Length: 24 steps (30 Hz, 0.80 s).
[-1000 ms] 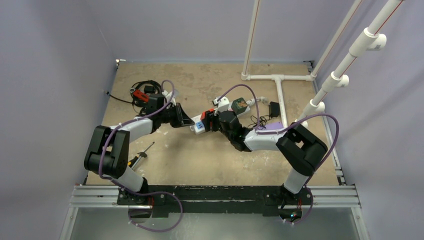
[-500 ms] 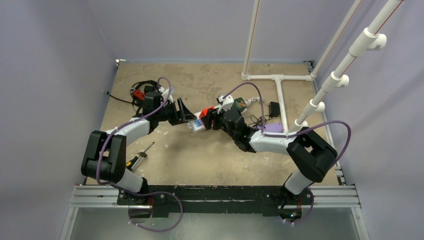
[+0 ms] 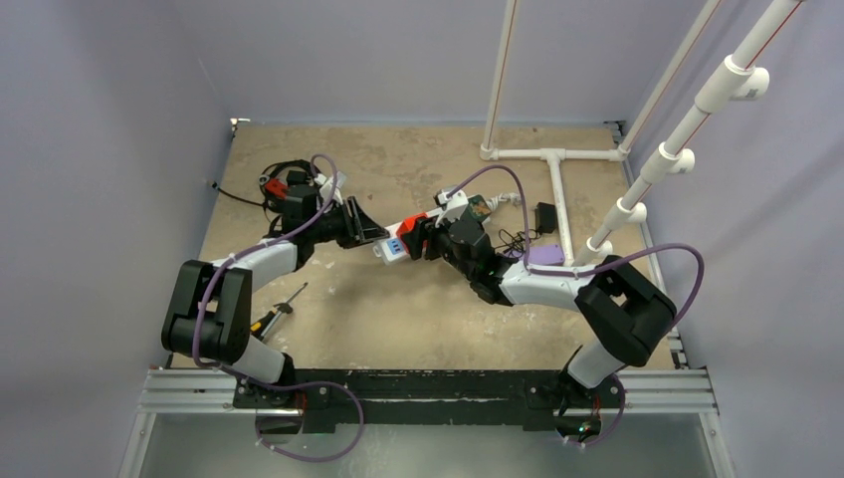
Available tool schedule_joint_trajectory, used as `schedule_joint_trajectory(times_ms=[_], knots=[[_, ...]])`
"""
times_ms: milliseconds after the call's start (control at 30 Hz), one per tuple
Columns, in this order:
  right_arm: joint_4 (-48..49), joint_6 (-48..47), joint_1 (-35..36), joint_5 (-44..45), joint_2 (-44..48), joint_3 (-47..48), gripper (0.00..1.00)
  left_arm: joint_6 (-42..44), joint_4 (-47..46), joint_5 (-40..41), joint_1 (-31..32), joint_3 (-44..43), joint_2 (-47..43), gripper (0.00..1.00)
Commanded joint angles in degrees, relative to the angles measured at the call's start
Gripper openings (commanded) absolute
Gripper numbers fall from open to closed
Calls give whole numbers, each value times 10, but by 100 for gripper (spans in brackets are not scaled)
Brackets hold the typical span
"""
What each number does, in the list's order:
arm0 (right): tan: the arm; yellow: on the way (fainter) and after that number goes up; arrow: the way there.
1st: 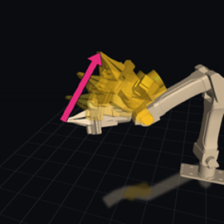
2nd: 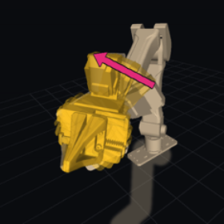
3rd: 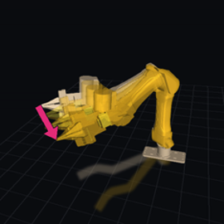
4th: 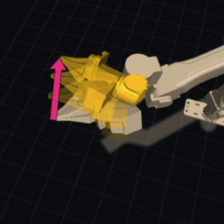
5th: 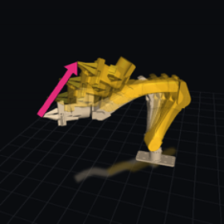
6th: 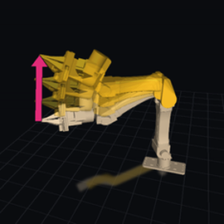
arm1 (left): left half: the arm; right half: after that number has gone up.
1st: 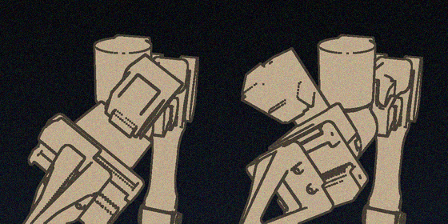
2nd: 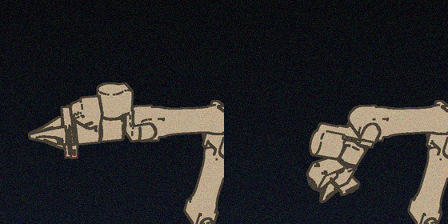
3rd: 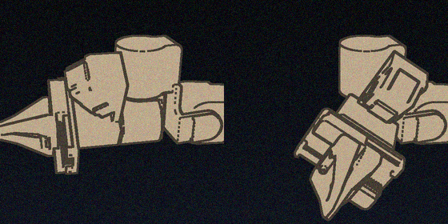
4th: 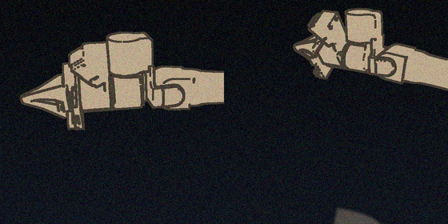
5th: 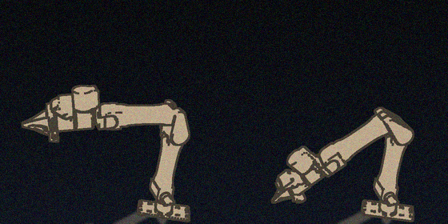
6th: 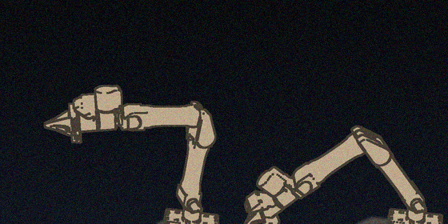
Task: Pull the plug off the socket
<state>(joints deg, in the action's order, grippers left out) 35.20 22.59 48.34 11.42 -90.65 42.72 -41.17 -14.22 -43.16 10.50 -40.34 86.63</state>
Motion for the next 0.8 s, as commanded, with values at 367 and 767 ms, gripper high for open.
schedule_joint_trajectory(times_ms=[367, 767], knots=[[102, -4, 8, 32, 28, -2, 0, -33, -63, -40, 1, 8, 10, 0], [71, -32, 92, 170, 10, 24, 0, -20, -41, -27, 1, 3, 12, 0]])
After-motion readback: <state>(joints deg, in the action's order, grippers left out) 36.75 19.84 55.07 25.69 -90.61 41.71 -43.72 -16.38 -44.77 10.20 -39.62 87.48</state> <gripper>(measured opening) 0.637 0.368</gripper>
